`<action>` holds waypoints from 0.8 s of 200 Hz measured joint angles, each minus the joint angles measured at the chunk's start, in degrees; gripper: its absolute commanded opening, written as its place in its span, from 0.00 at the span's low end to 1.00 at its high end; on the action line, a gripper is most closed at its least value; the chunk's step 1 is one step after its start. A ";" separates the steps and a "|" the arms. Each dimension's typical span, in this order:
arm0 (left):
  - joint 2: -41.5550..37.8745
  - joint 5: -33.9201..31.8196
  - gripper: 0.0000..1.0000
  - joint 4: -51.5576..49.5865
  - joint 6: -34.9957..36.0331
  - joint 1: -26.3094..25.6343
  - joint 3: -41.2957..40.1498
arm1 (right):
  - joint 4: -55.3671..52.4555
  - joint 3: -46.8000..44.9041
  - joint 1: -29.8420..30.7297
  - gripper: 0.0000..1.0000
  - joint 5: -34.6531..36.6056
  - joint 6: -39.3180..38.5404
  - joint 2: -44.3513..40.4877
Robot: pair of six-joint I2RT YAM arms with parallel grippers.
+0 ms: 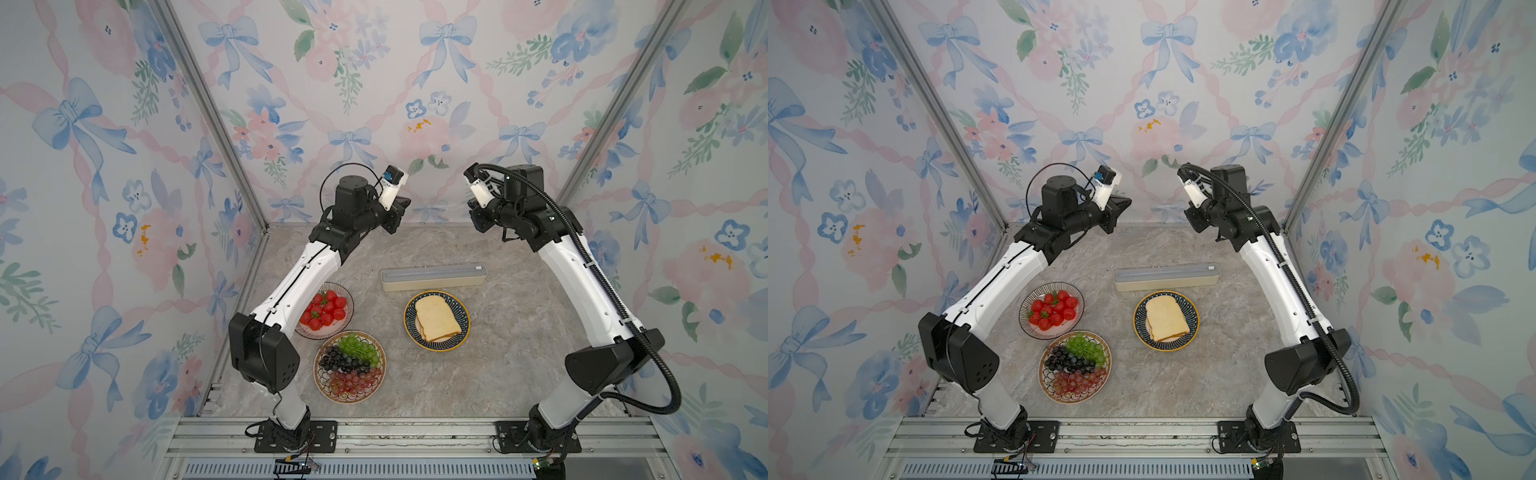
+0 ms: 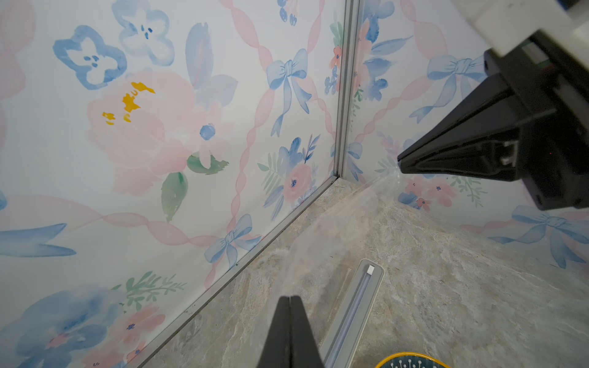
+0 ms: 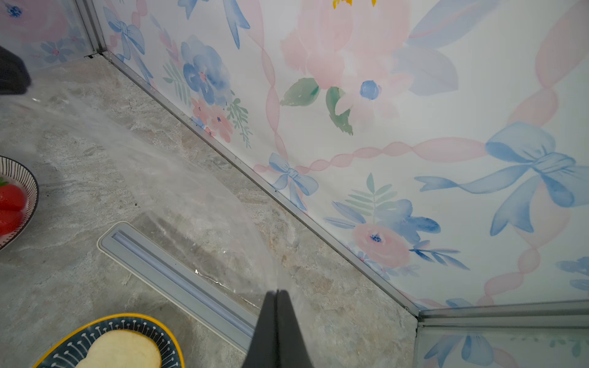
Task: Wrap the plate with plastic wrap
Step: Cover the plate with plastic wrap.
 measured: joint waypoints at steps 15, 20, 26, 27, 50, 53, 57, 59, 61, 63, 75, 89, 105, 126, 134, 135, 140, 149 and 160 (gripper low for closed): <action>-4.76 -0.28 0.00 0.22 0.00 -0.22 -5.51 | 0.46 -4.98 1.07 0.00 0.66 0.92 -3.87; -6.56 -0.50 0.00 0.39 0.00 -0.44 -7.52 | 0.70 -6.82 1.66 0.00 1.07 1.33 -5.40; -8.63 -0.66 0.00 0.72 -0.02 -0.76 -9.73 | 0.92 -8.96 2.36 0.00 1.55 1.81 -7.30; -9.14 -0.74 0.00 0.81 -0.02 -0.85 -10.25 | 0.94 -9.22 2.45 0.00 1.55 1.86 -7.50; -17.09 -0.98 0.00 3.48 -1.14 -3.23 -20.02 | 1.97 -17.77 5.62 0.00 3.30 4.24 -14.60; -18.01 -1.03 0.00 4.15 -1.51 -3.58 -21.38 | 2.14 -18.82 6.03 0.00 3.67 4.57 -15.39; -19.41 -0.96 0.00 4.79 -1.86 -4.13 -23.54 | 2.27 -20.37 6.64 0.00 4.09 5.14 -16.50; -19.85 -1.01 0.00 5.09 -2.08 -4.31 -24.26 | 2.38 -21.16 6.95 0.00 4.37 5.49 -17.03; -20.39 -1.09 0.00 5.33 -2.19 -4.52 -25.27 | 2.38 -21.92 7.21 0.00 4.55 5.70 -17.53; -21.00 -0.98 0.00 5.57 -2.49 -4.79 -26.32 | 2.36 -22.43 7.41 0.00 4.66 5.90 -17.88; -23.91 -1.36 0.00 7.34 -4.04 -5.92 -32.28 | 2.56 -26.93 8.92 0.00 5.90 8.09 -20.59; -26.45 -1.70 0.00 8.35 -6.12 -6.91 -38.91 | 2.64 -31.98 10.49 0.00 7.23 10.78 -23.30; -29.22 -2.10 0.00 8.87 -8.92 -7.85 -45.83 | 2.14 -37.94 12.55 0.00 8.79 14.36 -26.56; -33.11 -2.32 0.00 9.14 -12.61 -9.16 -53.00 | 1.11 -44.50 15.39 0.00 10.08 19.69 -30.93; -34.56 -2.29 0.00 9.29 -14.01 -9.70 -55.01 | 0.79 -46.84 16.61 0.00 10.36 21.99 -32.83; -34.69 -2.32 0.00 9.31 -14.10 -9.75 -55.17 | 0.79 -47.04 16.72 0.00 10.38 22.14 -32.98; -35.65 -2.27 0.00 9.73 -15.13 -10.19 -56.46 | 0.79 -48.33 17.38 0.00 10.54 23.61 -34.03; -36.98 -2.27 0.00 10.19 -16.46 -10.73 -58.38 | 0.85 -50.90 18.67 0.00 10.71 26.29 -36.02; -38.05 -2.23 0.00 10.75 -18.21 -11.30 -60.70 | 0.83 -53.79 19.96 0.00 10.91 29.62 -37.75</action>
